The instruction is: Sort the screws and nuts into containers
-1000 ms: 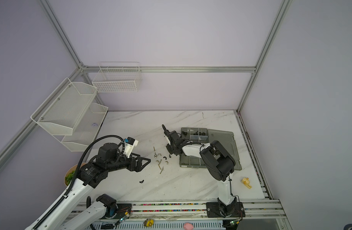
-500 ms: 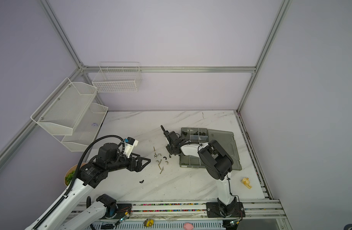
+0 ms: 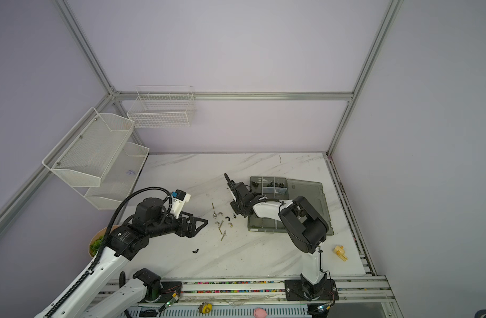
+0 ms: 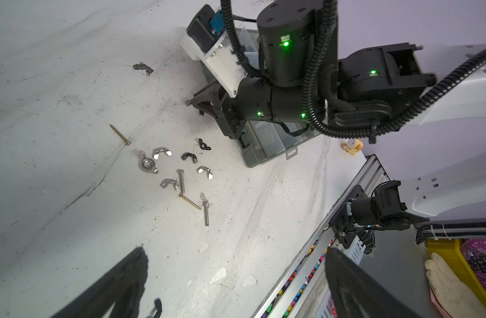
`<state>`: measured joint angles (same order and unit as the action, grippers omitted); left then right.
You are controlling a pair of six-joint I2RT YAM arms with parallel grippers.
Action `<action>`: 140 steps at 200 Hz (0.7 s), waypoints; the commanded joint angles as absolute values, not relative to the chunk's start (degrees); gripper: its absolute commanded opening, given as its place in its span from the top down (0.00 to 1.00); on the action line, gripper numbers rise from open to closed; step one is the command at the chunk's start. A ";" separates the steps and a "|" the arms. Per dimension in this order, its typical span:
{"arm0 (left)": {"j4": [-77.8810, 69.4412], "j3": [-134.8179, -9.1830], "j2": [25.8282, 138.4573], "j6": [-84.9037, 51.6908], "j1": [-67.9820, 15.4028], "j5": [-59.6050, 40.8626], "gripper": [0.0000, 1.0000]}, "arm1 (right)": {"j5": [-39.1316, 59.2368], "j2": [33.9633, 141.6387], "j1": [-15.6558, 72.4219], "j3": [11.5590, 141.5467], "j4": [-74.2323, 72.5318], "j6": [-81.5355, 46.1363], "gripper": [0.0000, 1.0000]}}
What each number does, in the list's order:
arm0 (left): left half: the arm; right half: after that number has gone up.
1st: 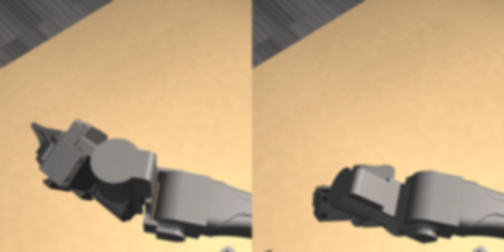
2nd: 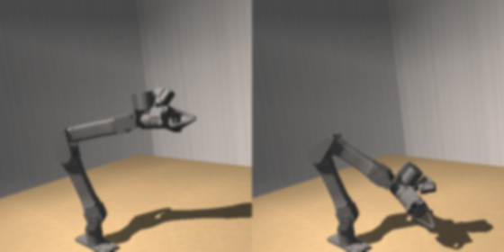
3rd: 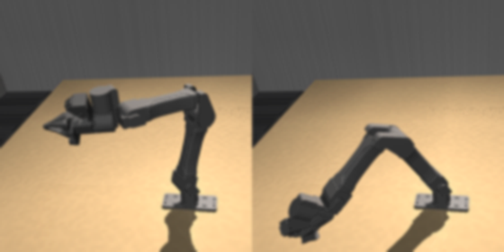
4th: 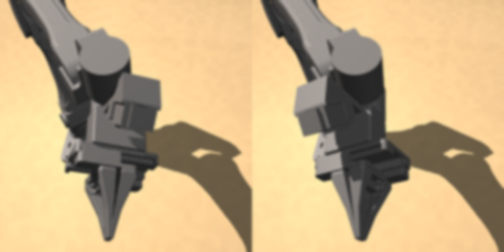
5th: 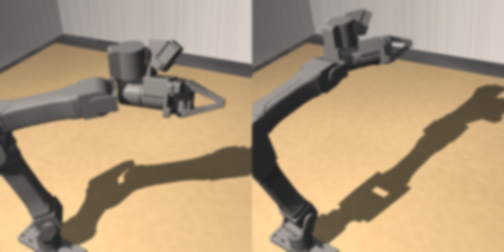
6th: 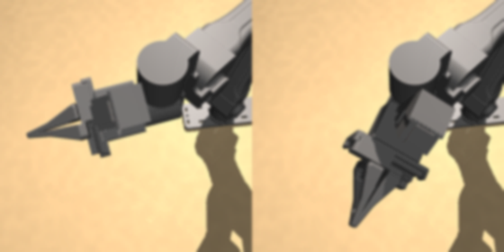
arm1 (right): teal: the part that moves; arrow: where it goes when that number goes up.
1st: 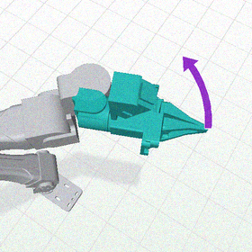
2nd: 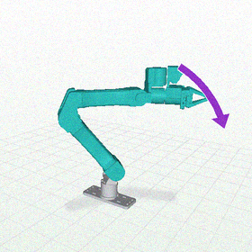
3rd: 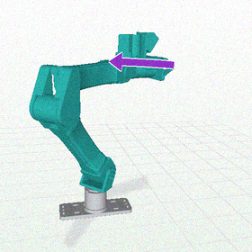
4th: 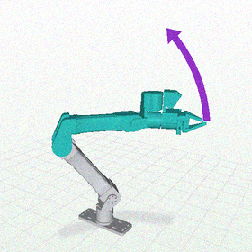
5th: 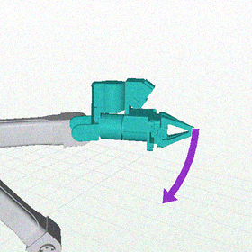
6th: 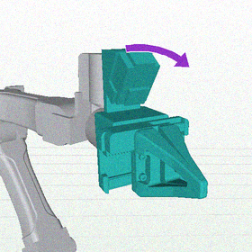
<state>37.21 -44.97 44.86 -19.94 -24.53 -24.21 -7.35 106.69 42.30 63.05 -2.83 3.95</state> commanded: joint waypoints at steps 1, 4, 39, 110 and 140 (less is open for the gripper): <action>36.30 -43.17 44.11 -19.88 -24.87 -24.28 0.00 | -11.95 100.00 41.21 59.83 -10.03 0.84 0.93; 36.31 -43.16 44.09 -19.89 -24.87 -24.34 0.00 | -12.28 99.36 40.90 59.35 -10.41 0.47 0.93; 36.30 -43.18 43.97 -19.95 -24.88 -24.27 0.00 | -14.19 93.65 33.60 55.06 -11.88 -6.99 0.94; 36.36 -43.15 43.91 -19.97 -24.96 -24.31 0.00 | -11.99 95.85 26.44 56.30 -6.52 -10.02 0.96; 36.26 -43.16 43.84 -19.95 -24.96 -24.35 0.00 | -14.12 95.41 26.29 56.49 -5.56 -9.17 0.96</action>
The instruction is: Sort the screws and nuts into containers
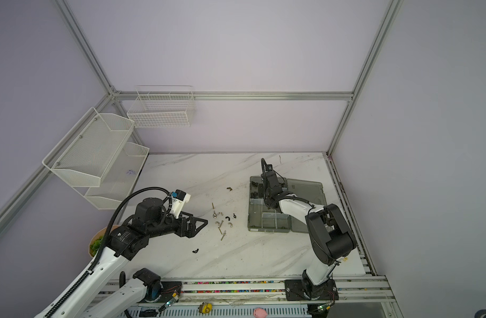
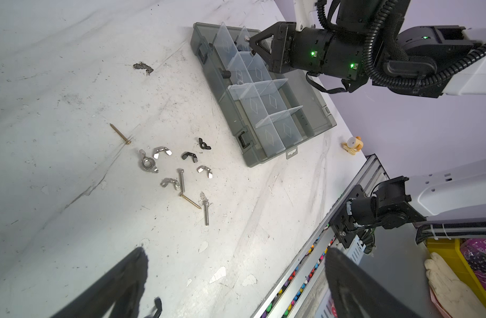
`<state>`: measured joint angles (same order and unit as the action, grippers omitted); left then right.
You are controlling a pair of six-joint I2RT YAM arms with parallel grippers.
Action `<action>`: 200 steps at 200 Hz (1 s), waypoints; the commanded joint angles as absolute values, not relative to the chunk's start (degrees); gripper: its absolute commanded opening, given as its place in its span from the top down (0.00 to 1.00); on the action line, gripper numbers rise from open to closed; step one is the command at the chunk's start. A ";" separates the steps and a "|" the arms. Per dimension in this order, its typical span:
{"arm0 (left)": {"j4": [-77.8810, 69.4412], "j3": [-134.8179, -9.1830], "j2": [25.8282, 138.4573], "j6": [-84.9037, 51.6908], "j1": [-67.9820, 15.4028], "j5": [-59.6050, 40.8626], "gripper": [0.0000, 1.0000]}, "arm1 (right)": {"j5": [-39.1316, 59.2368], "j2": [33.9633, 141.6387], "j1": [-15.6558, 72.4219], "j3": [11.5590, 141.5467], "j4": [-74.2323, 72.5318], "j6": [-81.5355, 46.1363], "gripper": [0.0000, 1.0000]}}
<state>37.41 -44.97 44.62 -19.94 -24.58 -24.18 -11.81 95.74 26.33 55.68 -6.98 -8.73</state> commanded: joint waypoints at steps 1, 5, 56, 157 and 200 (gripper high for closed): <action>36.28 -43.20 43.85 -19.95 -24.96 -24.35 0.00 | -14.18 95.43 26.28 56.55 -5.55 -9.15 0.96; 36.26 -43.16 43.78 -19.97 -24.96 -24.37 0.01 | -14.23 95.30 26.30 56.49 -5.54 -9.04 0.96; 36.22 -43.18 43.78 -19.98 -24.99 -24.36 0.00 | -16.21 95.28 26.30 56.02 -5.63 -8.35 0.95; 36.30 -43.14 43.65 -19.96 -25.08 -24.26 0.00 | -15.09 92.51 26.30 54.31 -7.73 -8.44 0.75; 36.30 -43.23 43.56 -19.95 -25.06 -24.11 0.00 | 1.34 89.95 26.48 50.86 -16.65 -4.92 0.59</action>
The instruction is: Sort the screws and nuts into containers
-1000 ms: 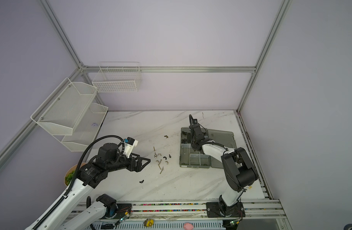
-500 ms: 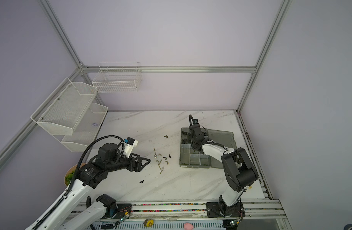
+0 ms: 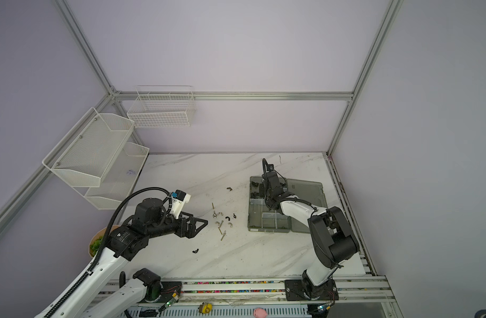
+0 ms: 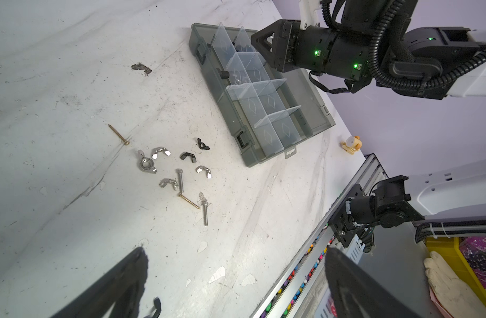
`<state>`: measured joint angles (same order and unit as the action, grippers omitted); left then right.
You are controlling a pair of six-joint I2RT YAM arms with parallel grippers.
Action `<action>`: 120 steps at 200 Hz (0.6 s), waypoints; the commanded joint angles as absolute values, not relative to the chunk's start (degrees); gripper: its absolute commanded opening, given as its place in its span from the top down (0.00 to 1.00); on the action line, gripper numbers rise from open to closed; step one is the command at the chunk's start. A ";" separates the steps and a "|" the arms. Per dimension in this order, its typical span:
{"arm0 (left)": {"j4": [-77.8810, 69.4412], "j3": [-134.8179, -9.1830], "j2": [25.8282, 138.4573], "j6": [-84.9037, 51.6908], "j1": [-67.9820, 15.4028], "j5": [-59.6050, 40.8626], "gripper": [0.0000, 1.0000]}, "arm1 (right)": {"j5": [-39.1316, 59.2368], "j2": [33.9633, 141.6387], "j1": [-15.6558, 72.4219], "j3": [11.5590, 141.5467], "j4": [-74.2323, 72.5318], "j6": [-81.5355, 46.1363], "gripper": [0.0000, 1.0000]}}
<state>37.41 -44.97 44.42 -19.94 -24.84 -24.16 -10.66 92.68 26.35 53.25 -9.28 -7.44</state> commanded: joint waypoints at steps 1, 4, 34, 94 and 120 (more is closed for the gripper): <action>36.30 -43.24 43.58 -19.95 -25.06 -24.14 0.00 | 1.99 90.06 26.47 50.83 -16.85 -4.79 0.59; 36.30 -43.21 43.59 -20.00 -25.06 -24.10 0.00 | 4.18 90.44 26.50 50.99 -17.17 -4.59 0.59; 36.47 -43.32 43.46 -20.04 -25.09 -23.49 0.00 | 12.67 95.41 31.03 54.21 -16.52 -1.11 0.59; 37.87 -43.96 44.66 -20.85 -25.06 -20.95 0.00 | 14.62 104.30 43.15 60.37 -14.64 2.60 0.60; 38.01 -44.17 44.95 -20.91 -25.13 -21.18 0.00 | 16.41 108.38 44.67 62.86 -14.33 1.08 0.62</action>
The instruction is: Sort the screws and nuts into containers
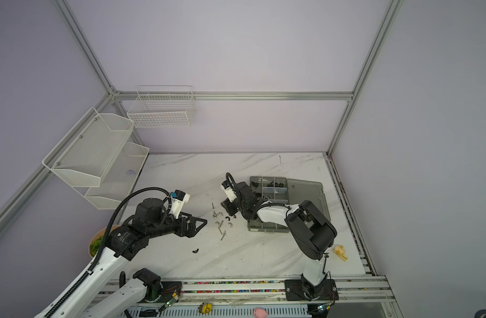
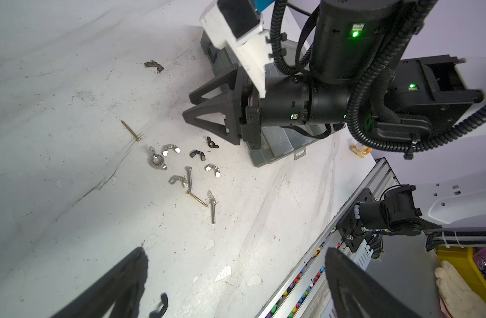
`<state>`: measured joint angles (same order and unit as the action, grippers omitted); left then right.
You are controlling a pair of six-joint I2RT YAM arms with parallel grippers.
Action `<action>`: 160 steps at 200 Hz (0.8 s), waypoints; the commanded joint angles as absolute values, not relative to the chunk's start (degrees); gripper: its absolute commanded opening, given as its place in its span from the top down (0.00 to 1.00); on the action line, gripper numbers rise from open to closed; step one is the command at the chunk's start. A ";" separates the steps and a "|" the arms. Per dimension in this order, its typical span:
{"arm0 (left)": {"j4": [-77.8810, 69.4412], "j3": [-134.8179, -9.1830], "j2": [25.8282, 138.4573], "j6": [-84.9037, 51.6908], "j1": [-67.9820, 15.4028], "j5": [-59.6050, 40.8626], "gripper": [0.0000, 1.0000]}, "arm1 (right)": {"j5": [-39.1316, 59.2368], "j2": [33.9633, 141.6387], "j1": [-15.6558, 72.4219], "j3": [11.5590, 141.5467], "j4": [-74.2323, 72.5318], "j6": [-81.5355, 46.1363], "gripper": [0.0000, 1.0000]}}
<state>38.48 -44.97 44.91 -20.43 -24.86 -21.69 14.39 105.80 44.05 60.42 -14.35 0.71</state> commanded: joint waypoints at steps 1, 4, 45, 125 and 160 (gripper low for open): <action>37.99 -44.14 44.93 -20.91 -25.09 -21.18 0.00 | 16.42 108.51 44.70 62.94 -14.33 1.07 0.62; 38.05 -44.08 44.85 -20.92 -25.08 -21.06 0.00 | 16.43 108.85 44.85 63.05 -14.33 1.01 0.62; 38.22 -44.08 44.45 -21.19 -25.02 -20.12 0.00 | 15.82 112.12 46.65 65.06 -14.21 -0.55 0.69; 38.10 -44.10 44.39 -21.08 -25.05 -20.65 0.00 | 13.95 116.26 49.49 68.90 -11.14 -0.67 0.76; 38.10 -44.12 44.53 -20.92 -25.07 -20.82 0.00 | 10.48 117.55 50.00 70.29 -9.33 -0.87 0.77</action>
<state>38.76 -44.97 45.10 -20.49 -24.88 -20.51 13.32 116.57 49.54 68.86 -12.10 -0.82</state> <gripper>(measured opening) 0.995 0.235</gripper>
